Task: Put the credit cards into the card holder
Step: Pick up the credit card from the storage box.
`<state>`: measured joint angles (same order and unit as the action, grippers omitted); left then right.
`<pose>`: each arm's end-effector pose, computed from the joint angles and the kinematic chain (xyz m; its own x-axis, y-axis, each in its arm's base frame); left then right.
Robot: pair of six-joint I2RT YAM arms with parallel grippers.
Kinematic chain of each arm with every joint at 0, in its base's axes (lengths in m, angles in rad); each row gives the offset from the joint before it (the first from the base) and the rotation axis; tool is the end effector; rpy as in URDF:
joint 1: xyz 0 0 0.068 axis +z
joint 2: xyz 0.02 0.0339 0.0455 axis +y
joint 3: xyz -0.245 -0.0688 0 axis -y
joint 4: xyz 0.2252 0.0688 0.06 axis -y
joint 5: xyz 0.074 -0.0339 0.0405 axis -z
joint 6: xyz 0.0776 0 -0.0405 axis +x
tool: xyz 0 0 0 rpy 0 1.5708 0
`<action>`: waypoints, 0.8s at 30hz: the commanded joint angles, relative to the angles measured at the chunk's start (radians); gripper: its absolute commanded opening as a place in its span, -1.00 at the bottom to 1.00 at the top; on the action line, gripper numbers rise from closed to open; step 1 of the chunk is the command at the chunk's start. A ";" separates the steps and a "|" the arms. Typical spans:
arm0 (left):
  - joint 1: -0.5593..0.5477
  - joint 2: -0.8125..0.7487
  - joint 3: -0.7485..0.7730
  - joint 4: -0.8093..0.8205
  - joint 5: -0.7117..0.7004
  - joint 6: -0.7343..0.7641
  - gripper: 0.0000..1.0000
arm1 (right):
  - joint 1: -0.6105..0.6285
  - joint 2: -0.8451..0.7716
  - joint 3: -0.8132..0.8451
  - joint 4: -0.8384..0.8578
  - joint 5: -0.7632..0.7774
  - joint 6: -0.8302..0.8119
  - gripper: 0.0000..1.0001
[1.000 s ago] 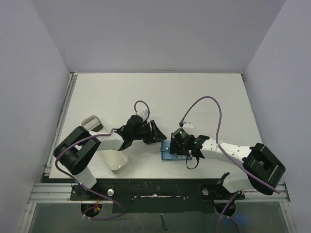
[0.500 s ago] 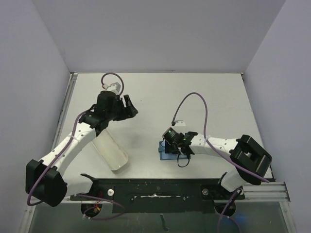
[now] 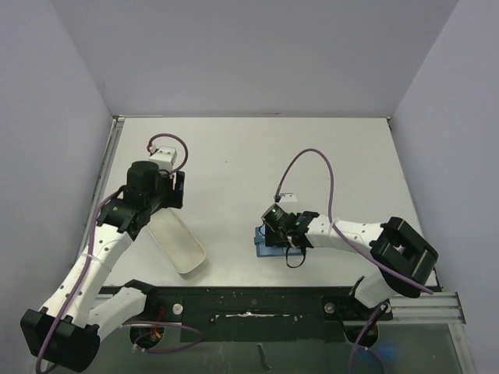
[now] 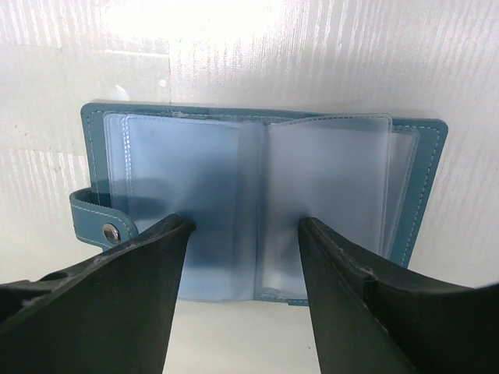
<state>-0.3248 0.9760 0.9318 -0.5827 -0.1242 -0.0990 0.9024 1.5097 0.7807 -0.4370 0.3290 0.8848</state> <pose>0.2235 -0.0651 0.2778 -0.5751 0.0902 -0.8131 0.1655 0.9862 -0.0077 0.1876 0.1972 0.1173 -0.8745 0.0741 -0.4793 0.0203 0.9930 0.1166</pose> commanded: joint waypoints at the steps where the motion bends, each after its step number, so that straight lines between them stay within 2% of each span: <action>1: 0.017 0.023 -0.011 0.001 -0.003 0.141 0.25 | -0.019 -0.015 -0.044 0.009 -0.058 -0.031 0.18; 5: 0.018 0.036 -0.033 0.011 0.065 0.212 0.21 | -0.042 -0.044 -0.057 0.002 -0.059 -0.045 0.18; 10: 0.022 0.035 -0.060 0.012 -0.075 0.363 0.31 | -0.067 -0.080 -0.079 0.011 -0.069 -0.051 0.17; 13: 0.026 0.044 -0.095 0.038 -0.093 0.453 0.33 | -0.077 -0.101 -0.093 0.024 -0.074 -0.063 0.17; 17: 0.032 0.073 -0.093 0.011 -0.059 0.478 0.32 | -0.086 -0.126 -0.103 0.029 -0.088 -0.082 0.17; 24: 0.137 0.135 -0.090 0.032 -0.075 0.535 0.27 | -0.118 -0.136 -0.111 0.043 -0.100 -0.114 0.16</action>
<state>-0.2409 1.0870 0.8291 -0.5941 -0.1856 0.3748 0.8101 1.3964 0.6830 -0.3958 0.2356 0.8024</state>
